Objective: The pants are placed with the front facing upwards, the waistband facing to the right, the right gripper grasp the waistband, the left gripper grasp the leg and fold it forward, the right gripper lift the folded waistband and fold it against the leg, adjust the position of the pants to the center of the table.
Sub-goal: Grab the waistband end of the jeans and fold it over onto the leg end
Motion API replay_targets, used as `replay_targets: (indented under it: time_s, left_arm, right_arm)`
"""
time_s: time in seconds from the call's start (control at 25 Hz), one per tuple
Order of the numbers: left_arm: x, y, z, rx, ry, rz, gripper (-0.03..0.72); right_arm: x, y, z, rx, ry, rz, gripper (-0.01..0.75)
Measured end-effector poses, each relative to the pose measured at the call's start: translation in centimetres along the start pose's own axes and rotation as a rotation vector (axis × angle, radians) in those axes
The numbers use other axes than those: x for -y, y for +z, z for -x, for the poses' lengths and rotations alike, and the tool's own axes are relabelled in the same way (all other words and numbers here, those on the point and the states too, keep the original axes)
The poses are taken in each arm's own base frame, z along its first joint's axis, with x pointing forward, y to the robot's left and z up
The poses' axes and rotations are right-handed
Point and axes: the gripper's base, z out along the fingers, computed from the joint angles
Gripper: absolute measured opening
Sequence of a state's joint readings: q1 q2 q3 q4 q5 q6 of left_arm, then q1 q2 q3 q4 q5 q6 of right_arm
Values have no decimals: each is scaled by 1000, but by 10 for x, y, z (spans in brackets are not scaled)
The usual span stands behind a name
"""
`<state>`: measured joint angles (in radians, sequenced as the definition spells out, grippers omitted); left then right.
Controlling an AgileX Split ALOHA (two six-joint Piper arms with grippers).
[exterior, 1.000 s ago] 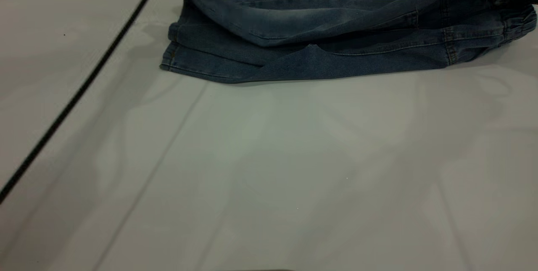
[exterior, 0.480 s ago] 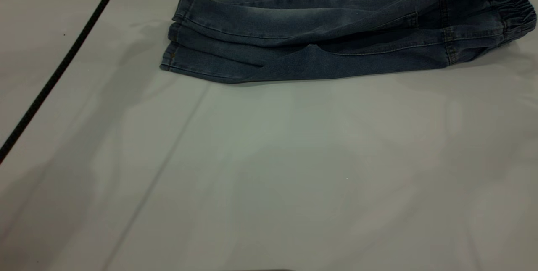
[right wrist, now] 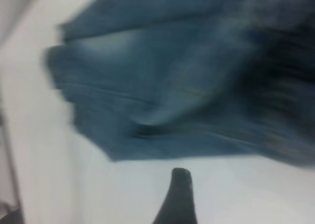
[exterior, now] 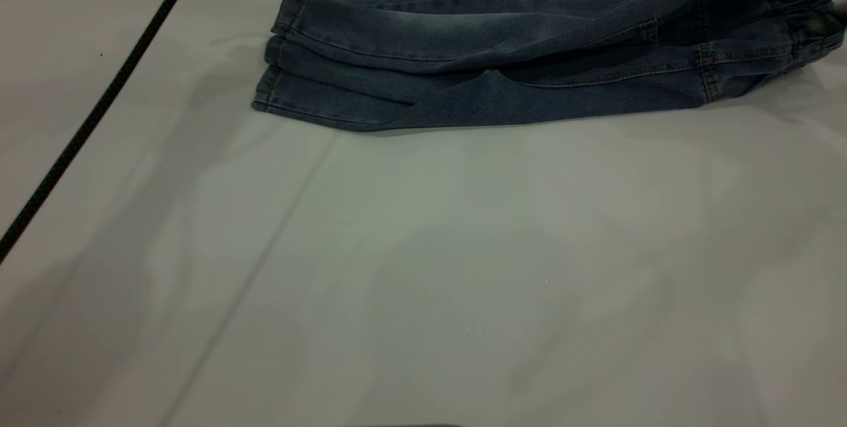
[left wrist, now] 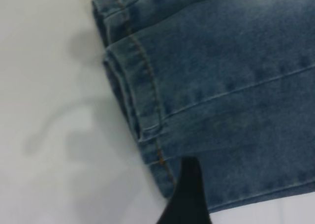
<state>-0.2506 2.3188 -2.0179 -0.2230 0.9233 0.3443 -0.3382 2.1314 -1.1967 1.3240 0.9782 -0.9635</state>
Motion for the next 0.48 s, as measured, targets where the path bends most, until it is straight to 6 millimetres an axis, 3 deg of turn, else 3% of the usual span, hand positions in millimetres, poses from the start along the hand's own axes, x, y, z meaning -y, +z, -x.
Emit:
replay_targets:
  time_s: [0.24,0.48]
  left_arm:
    - [10,14,-2,-21,8,-21,577]
    - [13,16,-2,-21,13,-26,577]
  right_arm:
    - [-21,37,-4,34,-123,-74,541]
    - [-26,67,-10,64,-209,-200,451]
